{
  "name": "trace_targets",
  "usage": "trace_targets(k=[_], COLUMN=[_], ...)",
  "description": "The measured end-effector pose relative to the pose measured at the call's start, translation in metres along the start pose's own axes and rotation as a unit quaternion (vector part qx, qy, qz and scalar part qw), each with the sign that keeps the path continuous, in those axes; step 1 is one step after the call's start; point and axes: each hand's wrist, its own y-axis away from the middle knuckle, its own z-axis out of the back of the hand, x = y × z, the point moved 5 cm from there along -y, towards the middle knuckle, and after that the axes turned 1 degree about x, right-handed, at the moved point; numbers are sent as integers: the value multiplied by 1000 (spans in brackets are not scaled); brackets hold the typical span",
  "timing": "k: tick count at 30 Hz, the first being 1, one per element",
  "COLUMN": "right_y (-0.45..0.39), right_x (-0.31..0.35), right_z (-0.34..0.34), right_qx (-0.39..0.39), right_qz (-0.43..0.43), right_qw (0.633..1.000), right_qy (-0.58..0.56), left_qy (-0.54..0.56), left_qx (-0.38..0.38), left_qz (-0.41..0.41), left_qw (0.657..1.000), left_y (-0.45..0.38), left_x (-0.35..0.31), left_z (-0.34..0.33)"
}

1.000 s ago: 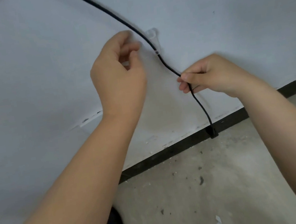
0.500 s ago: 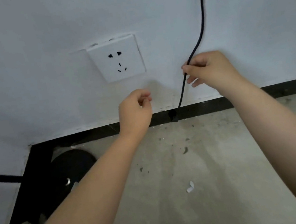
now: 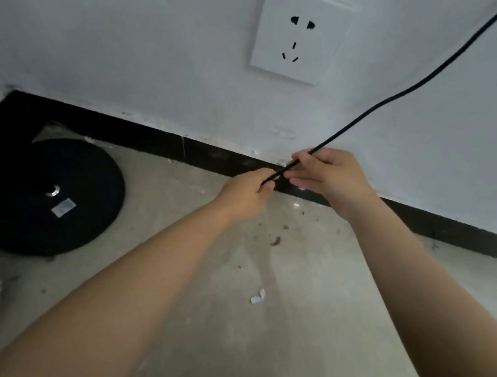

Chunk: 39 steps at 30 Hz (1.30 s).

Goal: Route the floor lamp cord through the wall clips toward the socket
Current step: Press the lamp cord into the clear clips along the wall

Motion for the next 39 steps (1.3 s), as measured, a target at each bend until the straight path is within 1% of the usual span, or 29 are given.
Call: trace_targets(k=[2, 3, 7, 9, 10, 11, 12, 14, 15, 16, 17, 18, 22, 25, 28, 32, 35, 39], right_y=[0, -2, -7, -14, -16, -17, -15, -48, -47, -48, -49, -48, -43, -48, -51, -54, -55, -56], right_x=[-1, 0, -4, -2, 0, -1, -8, -2, -1, 2, 2, 0, -2, -3, -13, -20, -21, -24], right_z=[-4, -5, -8, -14, -13, -10, -13, -37, -30, -23, -16, -11, -7, -8, -8, -8, -9, -10], right_qx=[-1, -10, -100, -141, -152, -161, -166, -171, -182, -176, -180, -194, -221, -242, -263, -269, -278, -279], right_qz=[-7, -15, -38, -45, -52, -69, -93, -91, -83, -84, -67, -55, -8, 19, 25, 32, 42, 33], right_qw=[1000, 999, 991, 984, 980, 974, 967, 976, 976, 979, 980, 979, 975, 970, 964, 962, 959, 959], right_qy=[-20, -34, -79, -101, -121, -143, -168, -95, -81, -64, -46, -30, 2, 6, 22, 27, 47, 29], left_qy=[23, 8, -82, -106, -109, -112, -119, -76, -95, -103, -108, -121, -148, -156, -151, -142, -140, -157], left_qx=[-1, 0, -33, -52, -47, -30, -28, -81, -68, -63, -64, -64, -129, -135, -127, -157, -162, -179], left_qz=[14, 14, -13, -28, -30, -20, -5, 22, 21, 21, 12, 19, 35, 48, 75, 79, 79, 74], left_qw=[1000, 1000, 996, 993, 992, 993, 993, 994, 993, 993, 992, 990, 980, 977, 977, 974, 973, 969], left_y=[1, 2, 1, 1, -1, -4, -3, -28, -31, -32, -30, -28, -36, -41, -48, -52, -56, -57], left_x=[9, 12, 11, 5, 0, -5, -3, 33, 29, 20, 10, 3, -1, -1, 5, 7, 8, 6], left_z=[8, 13, 40, 48, 48, 47, 50, 61, 55, 51, 47, 45, 49, 47, 38, 32, 32, 30])
